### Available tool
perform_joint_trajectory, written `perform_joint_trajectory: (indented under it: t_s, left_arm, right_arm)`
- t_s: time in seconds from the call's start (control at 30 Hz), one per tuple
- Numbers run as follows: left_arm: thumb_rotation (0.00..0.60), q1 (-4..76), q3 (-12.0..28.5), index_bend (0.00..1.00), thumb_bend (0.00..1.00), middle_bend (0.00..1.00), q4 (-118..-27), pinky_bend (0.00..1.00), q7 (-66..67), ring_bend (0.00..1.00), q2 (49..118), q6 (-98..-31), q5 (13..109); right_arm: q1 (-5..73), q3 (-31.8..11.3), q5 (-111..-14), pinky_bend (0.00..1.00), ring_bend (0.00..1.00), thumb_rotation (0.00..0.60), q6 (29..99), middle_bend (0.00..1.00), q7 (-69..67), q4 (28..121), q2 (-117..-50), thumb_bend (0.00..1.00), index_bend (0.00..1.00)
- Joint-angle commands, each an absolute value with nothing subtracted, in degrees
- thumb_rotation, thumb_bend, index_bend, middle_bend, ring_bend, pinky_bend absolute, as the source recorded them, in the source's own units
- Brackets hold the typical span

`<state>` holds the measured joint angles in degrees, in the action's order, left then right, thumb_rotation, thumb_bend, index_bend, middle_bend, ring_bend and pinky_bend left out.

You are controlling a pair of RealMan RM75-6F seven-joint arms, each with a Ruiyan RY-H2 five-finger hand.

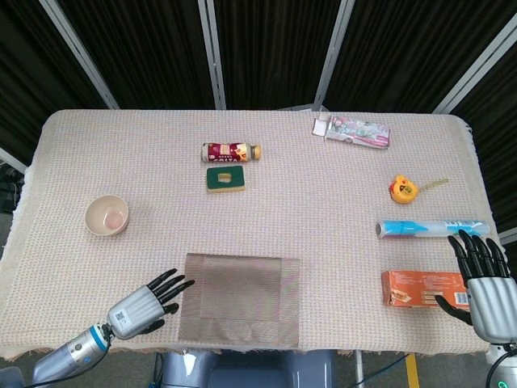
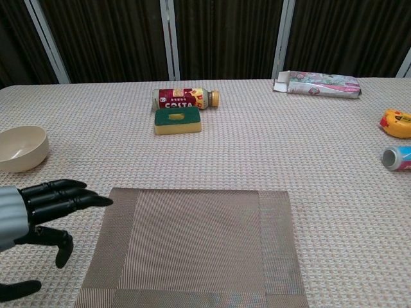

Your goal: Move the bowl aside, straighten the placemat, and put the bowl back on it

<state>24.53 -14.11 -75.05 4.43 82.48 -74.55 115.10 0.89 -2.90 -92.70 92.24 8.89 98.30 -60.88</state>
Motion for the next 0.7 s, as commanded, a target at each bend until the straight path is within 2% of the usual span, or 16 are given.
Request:
perform_joint_trajectory:
  t_s: [0.03, 0.27, 0.7]
  left_arm:
    - [0.6, 23.87, -15.32, 0.49, 0.32, 0.0, -72.26, 0.0, 4.32, 0.0, 84.45, -74.39, 115.89]
    - [0.6, 22.48, -17.2, 0.48, 0.32, 0.0, -66.28, 0.0, 2.4, 0.0, 88.31, -76.68, 117.66]
    - [0.6, 22.55, -16.6, 0.48, 0.32, 0.0, -61.9, 0.0, 2.25, 0.0, 93.05, -78.53, 118.27]
  right_arm:
    - [0.89, -2.93, -92.68, 0.0, 0.0, 0.6, 92.22, 0.0, 8.86, 98.3, -60.86, 0.0, 0.0]
    - [0.93, -2.91, -92.64, 0.0, 0.0, 0.6, 92.0, 0.0, 9.14, 98.37, -60.85, 0.0, 0.0]
    - [0.9, -3.07, -92.52, 0.0, 0.0, 0.6, 92.06, 0.0, 8.71, 98.42, -60.58, 0.0, 0.0]
